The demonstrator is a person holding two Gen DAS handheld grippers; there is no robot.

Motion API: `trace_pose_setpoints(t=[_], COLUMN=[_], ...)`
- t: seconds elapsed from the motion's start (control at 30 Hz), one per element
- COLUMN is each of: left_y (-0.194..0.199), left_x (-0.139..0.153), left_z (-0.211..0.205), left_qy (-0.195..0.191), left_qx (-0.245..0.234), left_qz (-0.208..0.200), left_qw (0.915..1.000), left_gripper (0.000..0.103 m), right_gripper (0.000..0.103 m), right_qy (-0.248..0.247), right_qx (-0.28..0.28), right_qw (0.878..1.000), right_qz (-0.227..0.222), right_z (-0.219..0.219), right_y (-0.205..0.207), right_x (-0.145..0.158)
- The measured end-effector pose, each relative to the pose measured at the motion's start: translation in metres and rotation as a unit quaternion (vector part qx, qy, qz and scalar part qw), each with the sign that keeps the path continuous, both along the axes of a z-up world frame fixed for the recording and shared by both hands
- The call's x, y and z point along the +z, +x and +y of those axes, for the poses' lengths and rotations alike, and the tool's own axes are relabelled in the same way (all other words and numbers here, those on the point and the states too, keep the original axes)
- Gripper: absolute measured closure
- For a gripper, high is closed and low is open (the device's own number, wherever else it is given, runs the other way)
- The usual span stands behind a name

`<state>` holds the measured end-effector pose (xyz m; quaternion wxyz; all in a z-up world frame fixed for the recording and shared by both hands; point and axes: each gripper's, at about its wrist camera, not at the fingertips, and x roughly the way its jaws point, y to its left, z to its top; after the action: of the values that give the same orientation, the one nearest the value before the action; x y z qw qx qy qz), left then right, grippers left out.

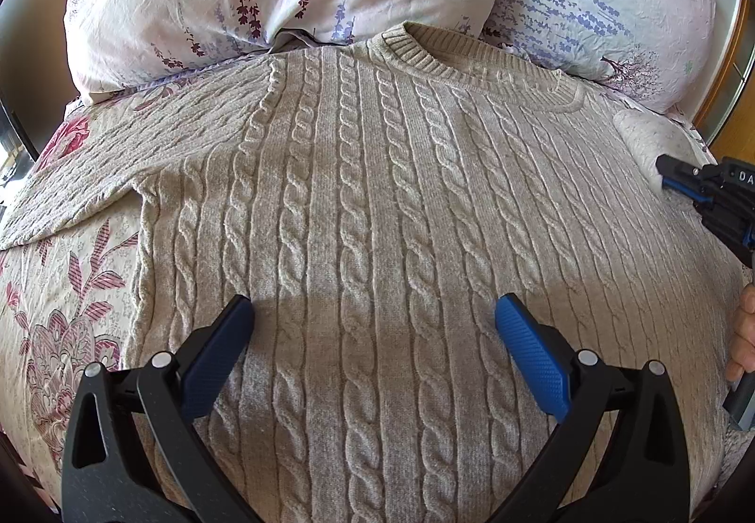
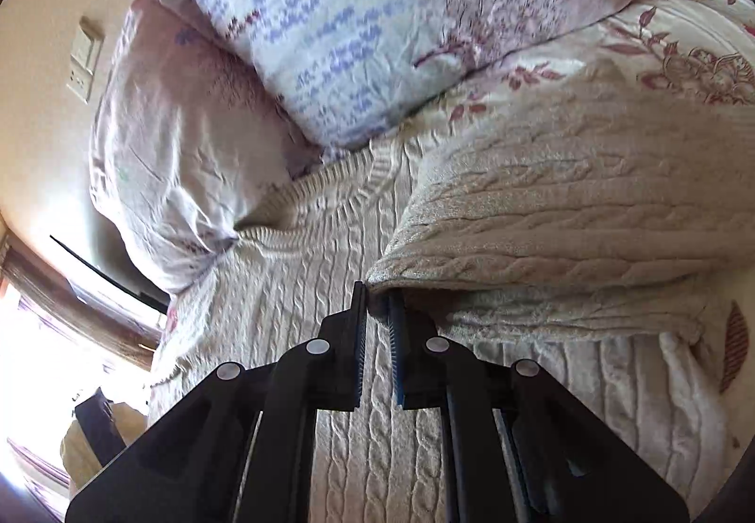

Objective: Fold small clothes
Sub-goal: 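Grasp the sweater sleeve nearest the right gripper and lift it, then fold the held sleeve across the sweater body and open the right gripper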

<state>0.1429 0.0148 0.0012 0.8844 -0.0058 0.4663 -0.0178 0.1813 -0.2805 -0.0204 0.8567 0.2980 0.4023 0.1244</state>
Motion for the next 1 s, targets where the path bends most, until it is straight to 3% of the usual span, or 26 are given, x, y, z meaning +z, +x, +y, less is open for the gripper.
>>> trace_pose_setpoints(t=[0.07,0.1,0.13,0.2,0.23,0.37,0.53,0.63,0.77,0.87,0.9,1.0], left_y=[0.0,0.0,0.0,0.0,0.0,0.0,0.0,0.0,0.0,0.0,0.0,0.0], left_x=[0.0,0.0,0.0,0.0,0.0,0.0,0.0,0.0,0.0,0.0,0.0,0.0], left_z=[0.0,0.0,0.0,0.0,0.0,-0.001,-0.001,-0.001,-0.001,-0.001,-0.001,-0.001], left_qy=[0.0,0.0,0.0,-0.001,-0.001,0.0,0.0,0.0,0.0,0.0,0.0,0.0], left_qx=[0.0,0.0,0.0,-0.001,-0.001,-0.001,-0.001,-0.001,-0.001,-0.001,-0.001,-0.001], left_qz=[0.0,0.0,0.0,0.0,0.0,0.0,0.0,0.0,0.0,0.0,0.0,0.0], left_qw=[1.0,1.0,1.0,1.0,1.0,1.0,1.0,1.0,1.0,1.0,1.0,1.0], left_gripper=[0.002,0.002,0.002,0.002,0.002,0.002,0.002,0.002,0.002,0.002,0.002,0.002], right_gripper=[0.092,0.085,0.064,0.032,0.031,0.031,0.048,0.051,0.059,0.079,0.09,0.092], right_qy=[0.005,0.016,0.031,0.059,0.065,0.109,0.147,0.145,0.137,0.13,0.128,0.126], right_qx=[0.009,0.012,0.012,-0.014,-0.034,-0.163,-0.291,-0.321,-0.345,-0.357,-0.352,-0.338], right_qw=[1.0,1.0,0.999,0.998,0.997,0.98,0.945,0.935,0.928,0.924,0.926,0.932], right_qz=[0.016,0.024,0.027,0.006,-0.008,-0.026,0.032,0.048,0.035,0.038,0.042,0.014], right_z=[0.003,0.0,-0.004,-0.022,-0.032,-0.095,-0.154,-0.164,-0.166,-0.169,-0.169,-0.164], right_y=[-0.005,-0.009,-0.014,-0.032,-0.04,-0.069,-0.085,-0.085,-0.075,-0.064,-0.059,-0.054], right_x=[-0.003,-0.002,0.001,0.01,0.016,0.022,-0.007,-0.019,-0.028,-0.033,-0.036,-0.029])
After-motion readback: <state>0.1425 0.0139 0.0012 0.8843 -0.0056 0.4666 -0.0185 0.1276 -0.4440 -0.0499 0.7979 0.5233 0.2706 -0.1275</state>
